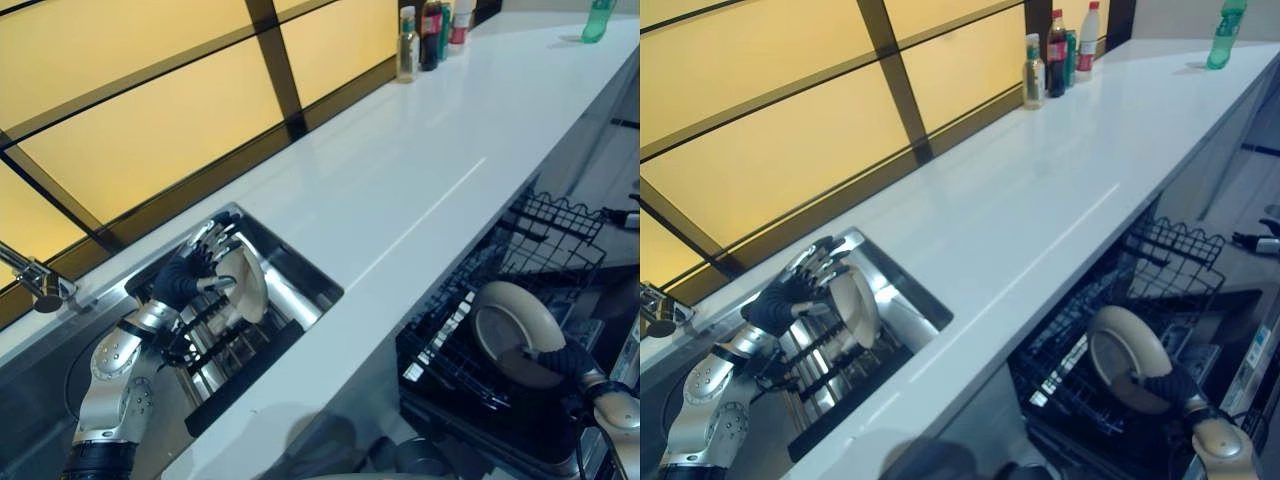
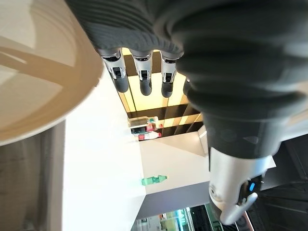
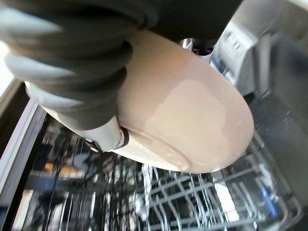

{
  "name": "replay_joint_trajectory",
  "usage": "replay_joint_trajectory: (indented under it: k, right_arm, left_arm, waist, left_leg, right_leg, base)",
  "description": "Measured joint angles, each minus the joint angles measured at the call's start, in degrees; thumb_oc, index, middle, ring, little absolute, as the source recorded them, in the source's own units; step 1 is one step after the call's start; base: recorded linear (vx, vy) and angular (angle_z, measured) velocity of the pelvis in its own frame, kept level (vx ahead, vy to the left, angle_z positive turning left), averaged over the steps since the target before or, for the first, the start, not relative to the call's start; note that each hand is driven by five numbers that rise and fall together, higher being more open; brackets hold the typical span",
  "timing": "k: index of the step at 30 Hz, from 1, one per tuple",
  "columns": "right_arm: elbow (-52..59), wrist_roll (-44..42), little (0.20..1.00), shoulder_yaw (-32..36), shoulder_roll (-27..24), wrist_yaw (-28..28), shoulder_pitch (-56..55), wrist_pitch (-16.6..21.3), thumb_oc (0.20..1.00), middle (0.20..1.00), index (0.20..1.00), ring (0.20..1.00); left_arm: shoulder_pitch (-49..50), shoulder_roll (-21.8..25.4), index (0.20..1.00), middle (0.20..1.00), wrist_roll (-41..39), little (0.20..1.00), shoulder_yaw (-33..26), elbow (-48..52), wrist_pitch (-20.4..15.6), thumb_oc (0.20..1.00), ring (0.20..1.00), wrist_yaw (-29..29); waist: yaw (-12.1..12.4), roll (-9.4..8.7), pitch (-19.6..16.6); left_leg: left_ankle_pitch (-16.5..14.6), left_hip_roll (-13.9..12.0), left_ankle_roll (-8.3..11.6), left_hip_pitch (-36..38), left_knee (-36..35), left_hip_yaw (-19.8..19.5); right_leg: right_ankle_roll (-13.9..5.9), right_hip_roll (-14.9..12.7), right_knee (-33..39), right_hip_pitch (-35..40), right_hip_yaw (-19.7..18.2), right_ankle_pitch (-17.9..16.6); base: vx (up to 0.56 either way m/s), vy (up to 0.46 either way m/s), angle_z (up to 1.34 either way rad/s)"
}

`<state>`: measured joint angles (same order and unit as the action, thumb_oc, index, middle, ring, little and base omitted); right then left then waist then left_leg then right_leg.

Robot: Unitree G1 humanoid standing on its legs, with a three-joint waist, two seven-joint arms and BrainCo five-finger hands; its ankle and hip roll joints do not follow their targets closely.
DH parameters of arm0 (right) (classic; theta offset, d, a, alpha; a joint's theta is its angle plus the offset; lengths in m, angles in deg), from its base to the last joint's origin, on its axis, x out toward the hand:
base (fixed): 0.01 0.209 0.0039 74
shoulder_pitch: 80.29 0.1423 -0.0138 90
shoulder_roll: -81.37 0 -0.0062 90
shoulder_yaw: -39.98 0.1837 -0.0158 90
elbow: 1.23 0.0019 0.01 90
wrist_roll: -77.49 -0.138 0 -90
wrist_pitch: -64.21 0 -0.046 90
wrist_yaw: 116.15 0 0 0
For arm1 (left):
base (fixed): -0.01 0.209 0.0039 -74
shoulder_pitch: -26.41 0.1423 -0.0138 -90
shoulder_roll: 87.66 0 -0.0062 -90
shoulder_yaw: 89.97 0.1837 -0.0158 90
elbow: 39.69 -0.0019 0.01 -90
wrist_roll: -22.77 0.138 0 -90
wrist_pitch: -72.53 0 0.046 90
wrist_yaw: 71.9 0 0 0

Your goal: Pick up plates and place into dishwasher.

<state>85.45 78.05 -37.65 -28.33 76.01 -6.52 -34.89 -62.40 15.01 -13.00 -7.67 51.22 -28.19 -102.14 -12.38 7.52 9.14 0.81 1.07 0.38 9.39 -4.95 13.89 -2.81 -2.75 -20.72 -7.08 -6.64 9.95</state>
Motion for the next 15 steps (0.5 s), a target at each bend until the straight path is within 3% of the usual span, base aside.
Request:
replay_joint_trajectory:
  k: [15]
  right_arm:
    - [-2.92,-0.25,0.200,-4.04,2.09,4.95,-0.88,0.42,0.200,0.200,0.200,0.200]
  left_arm:
    - [2.70,-0.08,1.000,1.000,0.08,1.000,0.25,-0.28,-0.95,1.000,1.000,-0.34]
  waist:
    - [0.84,-2.44,1.57]
  left_leg:
    - [-0.11,-0.08,0.05,1.28,0.78,-2.00]
  right_leg:
    - [0.09,-0.69,0.21,2.79,2.21,0.66]
  base:
    - [0.09,-0.039,0.08]
